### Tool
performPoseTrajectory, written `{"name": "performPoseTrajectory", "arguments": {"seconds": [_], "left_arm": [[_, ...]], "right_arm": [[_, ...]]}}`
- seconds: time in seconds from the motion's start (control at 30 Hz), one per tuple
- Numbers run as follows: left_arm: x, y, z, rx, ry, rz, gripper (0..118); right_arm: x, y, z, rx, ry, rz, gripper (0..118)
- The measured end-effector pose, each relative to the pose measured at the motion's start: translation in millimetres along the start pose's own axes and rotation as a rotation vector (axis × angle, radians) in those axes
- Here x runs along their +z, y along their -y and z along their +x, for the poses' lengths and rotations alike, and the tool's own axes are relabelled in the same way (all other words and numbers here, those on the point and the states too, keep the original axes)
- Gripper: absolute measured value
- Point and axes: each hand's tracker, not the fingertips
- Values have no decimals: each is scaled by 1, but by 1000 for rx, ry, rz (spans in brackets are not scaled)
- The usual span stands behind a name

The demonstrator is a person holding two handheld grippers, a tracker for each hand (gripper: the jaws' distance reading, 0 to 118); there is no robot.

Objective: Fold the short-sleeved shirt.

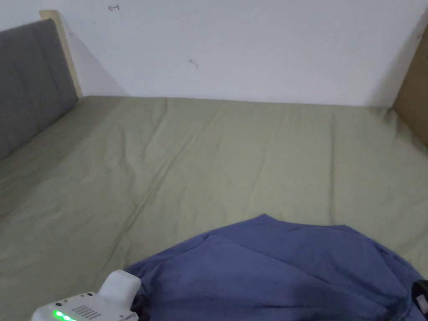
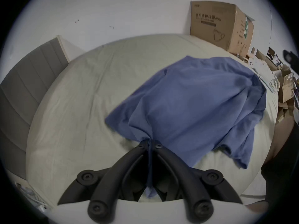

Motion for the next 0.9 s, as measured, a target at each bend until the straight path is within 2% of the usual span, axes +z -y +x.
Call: {"name": "performPoseTrajectory", "arguments": {"seconds": [0.1,0.2,0.23,0.27,0.3,0.33,0.37,0.4,0.53,0.57,0.6,0.63,0.67,0.7,0.73,0.77,0.83,0.9], "left_arm": [[21,-11,-9,94,18,93,3],[33,-20,-16,146,37,118,3],[36,-23,-17,153,35,123,3],[37,-23,-18,160,36,129,3],[39,-24,-18,164,35,132,3],[40,-28,-16,173,37,133,3],[40,-29,-14,175,41,129,3],[40,-29,-13,175,43,128,3],[44,-39,9,155,40,110,3],[44,-40,12,153,45,107,3],[43,-38,2,150,49,104,3],[43,-39,3,145,50,104,3],[44,-40,5,141,51,106,3],[46,-42,8,142,60,108,3],[45,-39,1,138,61,115,3],[49,-41,2,134,60,126,3],[62,-50,2,155,71,179,3],[78,-57,-10,194,66,239,3]], "right_arm": [[-46,0,48,-9,66,-109,0],[-119,3,106,-84,75,-335,0],[-145,8,124,-104,84,-375,10],[-165,10,135,-114,96,-410,34],[-183,11,144,-130,87,-444,52],[-202,14,154,-188,66,-476,68],[-218,21,161,-222,34,-510,81],[-230,28,165,-223,4,-544,83],[-244,53,154,-156,24,-730,81],[-240,54,152,-152,18,-709,81],[-232,49,153,-159,16,-668,80],[-225,50,153,-206,-14,-665,75],[-220,50,154,-244,-47,-670,44],[-215,48,151,-188,-21,-644,5],[-206,44,142,-146,26,-594,5],[-197,39,141,-137,5,-577,5],[-175,27,134,-145,1,-500,5],[-149,6,140,-201,-5,-379,5]]}}
